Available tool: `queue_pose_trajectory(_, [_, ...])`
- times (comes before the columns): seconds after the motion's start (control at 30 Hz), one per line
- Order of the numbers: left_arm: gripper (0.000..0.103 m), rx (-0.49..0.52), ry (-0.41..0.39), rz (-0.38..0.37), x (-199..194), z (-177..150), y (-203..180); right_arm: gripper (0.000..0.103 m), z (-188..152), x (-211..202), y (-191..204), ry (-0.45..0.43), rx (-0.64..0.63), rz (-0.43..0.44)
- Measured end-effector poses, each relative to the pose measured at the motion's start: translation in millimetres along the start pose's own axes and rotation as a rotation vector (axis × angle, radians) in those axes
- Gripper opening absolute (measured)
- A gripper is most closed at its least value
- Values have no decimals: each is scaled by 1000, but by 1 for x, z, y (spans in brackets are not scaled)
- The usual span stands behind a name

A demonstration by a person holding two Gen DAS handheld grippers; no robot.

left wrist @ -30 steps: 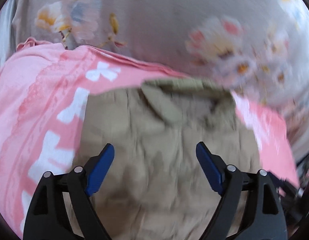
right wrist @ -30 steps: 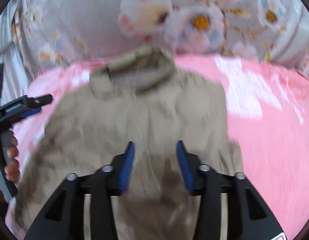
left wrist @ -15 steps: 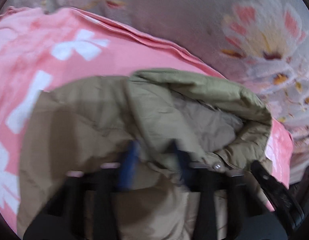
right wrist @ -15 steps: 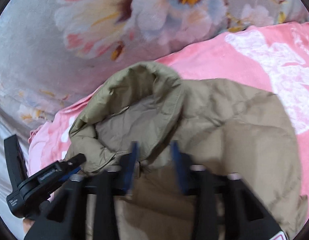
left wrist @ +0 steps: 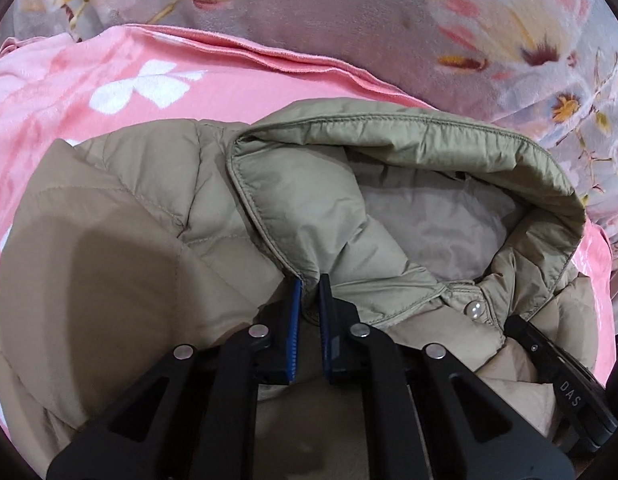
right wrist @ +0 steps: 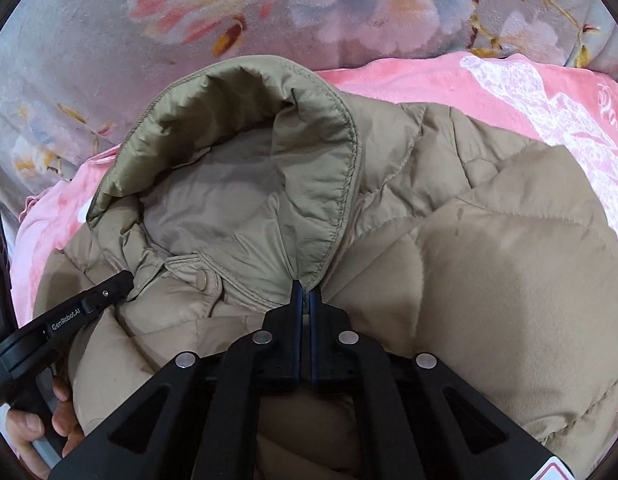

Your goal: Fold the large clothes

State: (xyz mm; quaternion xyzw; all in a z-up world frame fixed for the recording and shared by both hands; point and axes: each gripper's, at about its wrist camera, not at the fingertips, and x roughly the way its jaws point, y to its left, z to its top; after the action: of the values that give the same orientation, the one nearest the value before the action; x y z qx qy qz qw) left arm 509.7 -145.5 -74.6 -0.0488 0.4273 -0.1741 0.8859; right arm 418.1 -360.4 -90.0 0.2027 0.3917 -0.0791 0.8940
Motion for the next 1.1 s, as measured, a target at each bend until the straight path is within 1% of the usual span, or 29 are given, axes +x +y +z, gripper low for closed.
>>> queue_pose_trajectory(0.2, [9, 1, -10, -1, 0, 0, 0, 0, 0, 5, -12, 9, 44, 51])
queue_pose_trajectory(0.3, [10, -3, -10, -15, -5, -1, 4, 0, -1, 2, -20, 35, 59, 91])
queue_pose_trajectory(0.37, [10, 28, -3, -7, -13, -4, 8, 0, -4, -7, -27, 67, 59, 114])
queue_pose_trajectory(0.43, [9, 95, 10, 45, -29, -6, 7, 0, -8, -24, -34, 82, 34, 107])
queue_pose_trajectory(0.47, [9, 138, 0, 80, -42, -6, 7, 0, -9, -38, -39, 83, 17, 92])
queue_pose_trajectory(0.5, [9, 162, -12, 87, -52, -5, 8, 4, -8, -51, -44, 78, 4, 70])
queue_pose_trajectory(0.53, [9, 184, -31, 91, -63, -2, 10, 10, -6, -65, -47, 54, -9, 39])
queue_pose_trajectory(0.57, [9, 194, -56, 107, -76, 7, 11, 12, -1, -76, -49, 27, -18, 21])
queue_pose_trajectory(0.63, [9, 182, -88, 124, -88, 27, 12, 12, 21, -97, -47, -43, -10, 20])
queue_pose_trajectory(0.67, [9, 167, -115, 130, -95, 43, 9, 12, 34, -101, -44, -66, -4, 31])
queue_pose_trajectory(0.73, [9, 147, -141, 146, -98, 67, -1, 12, 56, -107, -31, -121, -9, 40])
queue_pose_trajectory(0.77, [9, 121, -149, 139, -99, 78, -3, 12, 68, -107, -19, -157, -23, 32])
queue_pose_trajectory(0.8, [9, 79, -151, 113, -97, 93, -9, 12, 79, -104, -7, -184, -39, 25])
queue_pose_trajectory(0.87, [9, 15, -132, 74, -88, 112, -14, 12, 94, -95, 11, -215, -50, 1])
queue_pose_trajectory(0.97, [9, -62, -91, 48, -65, 124, -19, 11, 106, -72, 23, -227, -45, -25])
queue_pose_trajectory(1.0, [9, -76, -70, 51, -52, 125, -20, 11, 109, -62, 24, -239, -35, -60])
queue_pose_trajectory(1.03, [9, -80, -51, 66, -41, 123, -20, 11, 108, -53, 24, -229, -30, -66])
queue_pose_trajectory(1.1, [9, -63, 2, 79, -19, 114, -21, 10, 103, -30, 21, -169, -18, -68])
